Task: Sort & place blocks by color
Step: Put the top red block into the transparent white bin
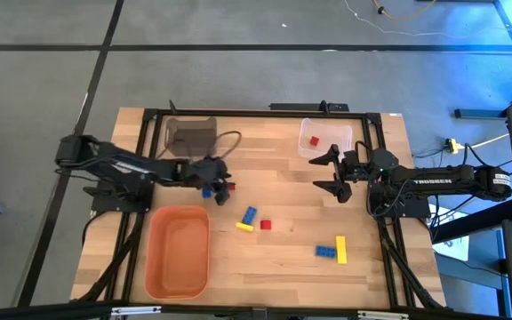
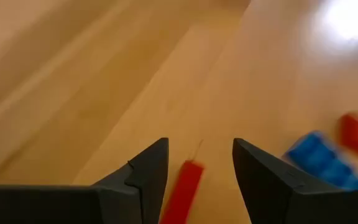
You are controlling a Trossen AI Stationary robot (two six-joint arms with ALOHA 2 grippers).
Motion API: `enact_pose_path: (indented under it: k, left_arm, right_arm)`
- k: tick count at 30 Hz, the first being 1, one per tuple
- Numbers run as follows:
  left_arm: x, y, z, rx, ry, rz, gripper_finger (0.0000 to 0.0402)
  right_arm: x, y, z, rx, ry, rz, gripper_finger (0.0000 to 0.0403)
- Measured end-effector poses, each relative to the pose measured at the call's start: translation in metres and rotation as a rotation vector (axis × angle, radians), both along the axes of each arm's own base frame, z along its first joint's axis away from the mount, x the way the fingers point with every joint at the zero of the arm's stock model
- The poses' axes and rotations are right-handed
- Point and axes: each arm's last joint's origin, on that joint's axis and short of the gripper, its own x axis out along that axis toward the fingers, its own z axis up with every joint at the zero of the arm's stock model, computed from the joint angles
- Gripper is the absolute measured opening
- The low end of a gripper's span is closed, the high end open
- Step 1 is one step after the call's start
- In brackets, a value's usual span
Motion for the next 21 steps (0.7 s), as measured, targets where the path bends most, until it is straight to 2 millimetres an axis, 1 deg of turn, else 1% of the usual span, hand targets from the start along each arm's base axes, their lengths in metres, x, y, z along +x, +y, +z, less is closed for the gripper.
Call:
enact_pose_path:
  k: [5,7,9,15,21]
  left_arm:
    - [0.019,0.008,-0.017,0.012,0.164,0.008,0.0171]
    - [0.025,0.011,-0.021,0.009,0.196,0.012,0.0171]
    - [0.029,0.012,-0.021,0.0,0.206,-0.002,0.0171]
    - [0.029,0.009,-0.024,-0.054,0.245,-0.1,0.0171]
    - [0.027,0.009,-0.024,-0.048,0.265,-0.11,0.0171]
  right_arm:
    - [0.0,0.0,0.0,-0.001,0.001,0.0,0.0372]
    - [0.0,0.0,0.0,-0.001,0.001,0.0,0.0372]
    - [0.0,0.0,0.0,-0.001,0.001,0.0,0.0371]
    - [0.0,0.0,-0.001,0.001,0.012,0.001,0.0371]
    - [0.0,0.0,-0.002,0.004,0.023,0.001,0.0371]
